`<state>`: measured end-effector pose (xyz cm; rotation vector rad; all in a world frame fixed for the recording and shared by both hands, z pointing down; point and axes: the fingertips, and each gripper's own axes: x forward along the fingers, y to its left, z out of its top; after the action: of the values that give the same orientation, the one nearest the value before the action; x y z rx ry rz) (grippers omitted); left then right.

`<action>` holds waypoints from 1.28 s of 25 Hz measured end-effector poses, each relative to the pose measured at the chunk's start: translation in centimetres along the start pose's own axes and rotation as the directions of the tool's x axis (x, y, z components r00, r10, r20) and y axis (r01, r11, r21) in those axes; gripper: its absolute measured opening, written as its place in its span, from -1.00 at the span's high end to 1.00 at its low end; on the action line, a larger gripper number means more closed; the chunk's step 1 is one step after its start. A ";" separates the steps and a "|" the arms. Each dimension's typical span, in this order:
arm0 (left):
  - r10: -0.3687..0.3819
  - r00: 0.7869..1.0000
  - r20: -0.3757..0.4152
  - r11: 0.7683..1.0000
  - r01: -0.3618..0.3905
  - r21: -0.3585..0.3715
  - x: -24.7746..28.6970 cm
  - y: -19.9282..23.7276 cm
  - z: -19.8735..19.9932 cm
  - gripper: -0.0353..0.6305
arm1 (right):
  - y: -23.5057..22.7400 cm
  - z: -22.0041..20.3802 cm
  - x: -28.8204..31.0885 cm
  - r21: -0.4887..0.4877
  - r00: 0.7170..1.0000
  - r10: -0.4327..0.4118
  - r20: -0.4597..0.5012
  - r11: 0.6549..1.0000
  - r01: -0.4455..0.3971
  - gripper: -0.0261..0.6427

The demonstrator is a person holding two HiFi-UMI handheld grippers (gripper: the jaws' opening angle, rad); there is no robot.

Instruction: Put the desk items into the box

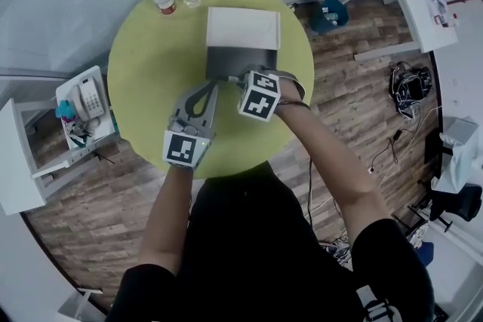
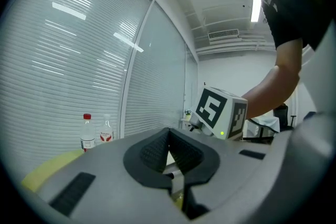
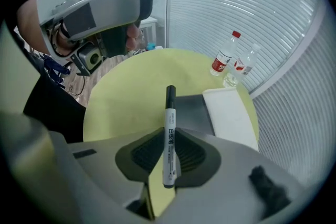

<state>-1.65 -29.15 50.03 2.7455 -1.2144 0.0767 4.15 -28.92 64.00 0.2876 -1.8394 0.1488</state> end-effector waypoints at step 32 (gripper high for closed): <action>0.128 0.989 -0.068 0.990 -0.132 -0.059 4.0 5.8 -6.9 0.86 | -6.5 -0.3 12.7 0.225 0.997 0.057 -0.045 0.973 -0.045 0.71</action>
<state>-3.21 -34.90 57.85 2.5872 -1.3529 0.1363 2.89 -36.56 75.99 0.3901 -1.7812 0.3982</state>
